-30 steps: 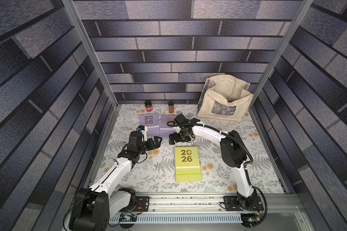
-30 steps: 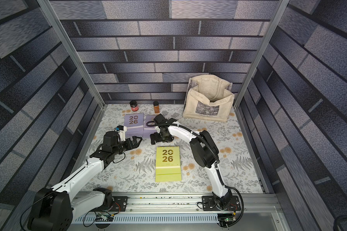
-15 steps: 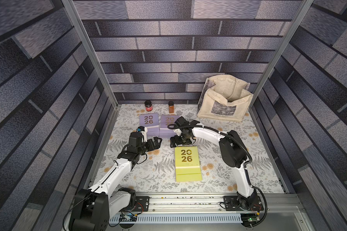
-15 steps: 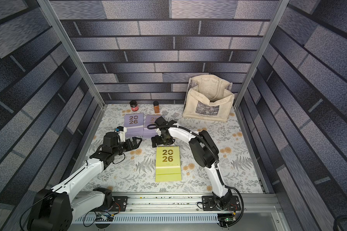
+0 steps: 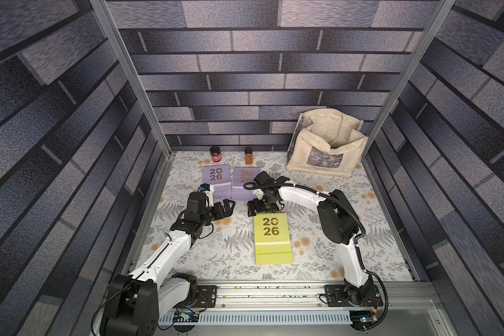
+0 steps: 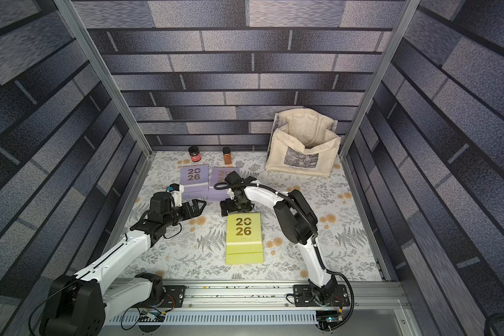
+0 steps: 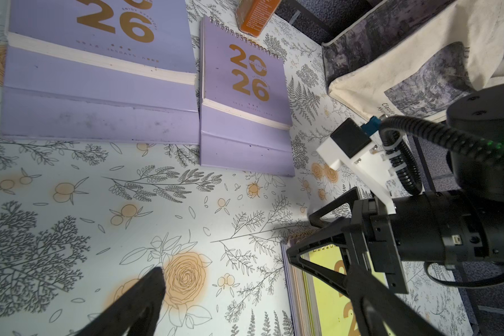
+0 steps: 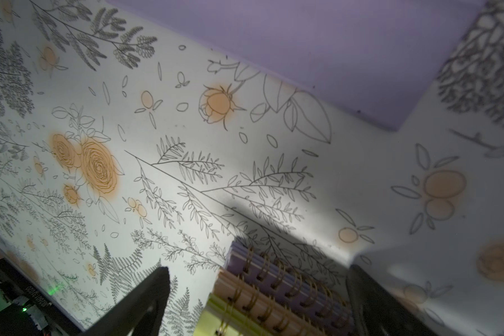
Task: Stack the calendars
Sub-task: Adjust the calendar at the calendar.
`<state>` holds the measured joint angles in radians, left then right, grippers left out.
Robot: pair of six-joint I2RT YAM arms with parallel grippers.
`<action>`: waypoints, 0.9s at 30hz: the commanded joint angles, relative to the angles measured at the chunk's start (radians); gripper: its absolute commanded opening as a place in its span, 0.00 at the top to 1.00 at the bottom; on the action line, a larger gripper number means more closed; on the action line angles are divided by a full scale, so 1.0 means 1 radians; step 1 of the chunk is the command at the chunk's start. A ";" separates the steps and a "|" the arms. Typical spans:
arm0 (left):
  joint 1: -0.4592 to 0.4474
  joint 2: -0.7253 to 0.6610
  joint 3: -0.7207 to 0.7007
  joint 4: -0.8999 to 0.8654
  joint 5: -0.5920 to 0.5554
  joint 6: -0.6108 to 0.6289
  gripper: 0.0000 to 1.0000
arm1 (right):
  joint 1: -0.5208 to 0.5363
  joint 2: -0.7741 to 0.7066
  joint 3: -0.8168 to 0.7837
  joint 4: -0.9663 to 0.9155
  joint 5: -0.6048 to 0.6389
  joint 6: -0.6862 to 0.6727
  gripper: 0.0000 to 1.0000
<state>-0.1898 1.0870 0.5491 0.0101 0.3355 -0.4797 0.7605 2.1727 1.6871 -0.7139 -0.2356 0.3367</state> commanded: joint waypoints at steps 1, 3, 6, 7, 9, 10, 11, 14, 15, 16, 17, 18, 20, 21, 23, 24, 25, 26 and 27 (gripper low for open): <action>0.005 -0.015 -0.015 -0.005 0.011 -0.014 0.00 | 0.019 -0.041 -0.007 -0.006 0.004 0.021 0.04; 0.005 -0.015 -0.017 -0.003 0.012 -0.017 0.00 | 0.019 -0.042 -0.007 -0.005 0.004 0.025 0.04; 0.005 -0.015 -0.018 -0.002 0.013 -0.019 0.00 | 0.021 -0.042 -0.007 -0.002 0.008 0.027 0.04; 0.005 -0.016 -0.018 -0.002 0.012 -0.018 0.00 | 0.021 -0.042 -0.006 -0.002 0.013 0.027 0.04; 0.004 -0.018 -0.018 -0.002 0.012 -0.019 0.00 | 0.020 -0.043 -0.001 -0.002 0.029 0.028 0.04; 0.005 -0.018 -0.018 -0.002 0.012 -0.018 0.00 | 0.020 -0.044 0.004 -0.002 0.038 0.029 0.04; 0.004 -0.018 -0.018 -0.001 0.012 -0.019 0.00 | 0.020 -0.043 0.011 -0.004 0.044 0.029 0.03; 0.006 -0.016 -0.013 0.000 0.014 -0.019 0.00 | 0.014 -0.038 0.052 -0.018 0.064 0.030 0.03; 0.007 -0.017 -0.012 0.003 0.014 -0.020 0.00 | 0.010 -0.037 0.067 -0.022 0.072 0.029 0.03; 0.008 -0.017 -0.012 0.010 0.016 -0.020 0.00 | 0.008 -0.037 0.082 -0.028 0.080 0.028 0.03; 0.009 -0.016 -0.012 0.023 0.019 -0.022 0.00 | 0.004 -0.037 0.103 -0.037 0.089 0.028 0.02; 0.010 -0.016 -0.012 0.034 0.020 -0.024 0.00 | 0.001 -0.037 0.119 -0.046 0.095 0.026 0.02; 0.015 -0.009 -0.011 0.070 0.028 -0.028 0.00 | -0.007 -0.042 0.149 -0.060 0.115 0.025 0.02; 0.016 -0.007 -0.008 0.080 0.029 -0.028 0.00 | -0.011 -0.047 0.156 -0.061 0.123 0.023 0.01; 0.025 0.006 0.009 0.087 0.020 -0.028 0.00 | -0.022 -0.059 0.161 -0.056 0.127 0.024 0.00; 0.032 0.014 0.020 0.085 0.017 -0.029 0.00 | -0.030 -0.067 0.158 -0.045 0.118 0.032 0.00; 0.041 0.025 0.033 0.089 0.017 -0.037 0.00 | -0.042 -0.074 0.154 -0.029 0.101 0.046 0.00; 0.052 0.039 0.045 0.094 0.023 -0.045 0.00 | -0.056 -0.083 0.149 -0.009 0.084 0.064 0.00; 0.062 0.051 0.056 0.098 0.027 -0.058 0.00 | -0.066 -0.088 0.149 0.007 0.070 0.078 0.00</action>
<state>-0.1501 1.1110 0.5617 0.0685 0.3435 -0.5053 0.7338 2.1326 1.8259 -0.7277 -0.1478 0.3710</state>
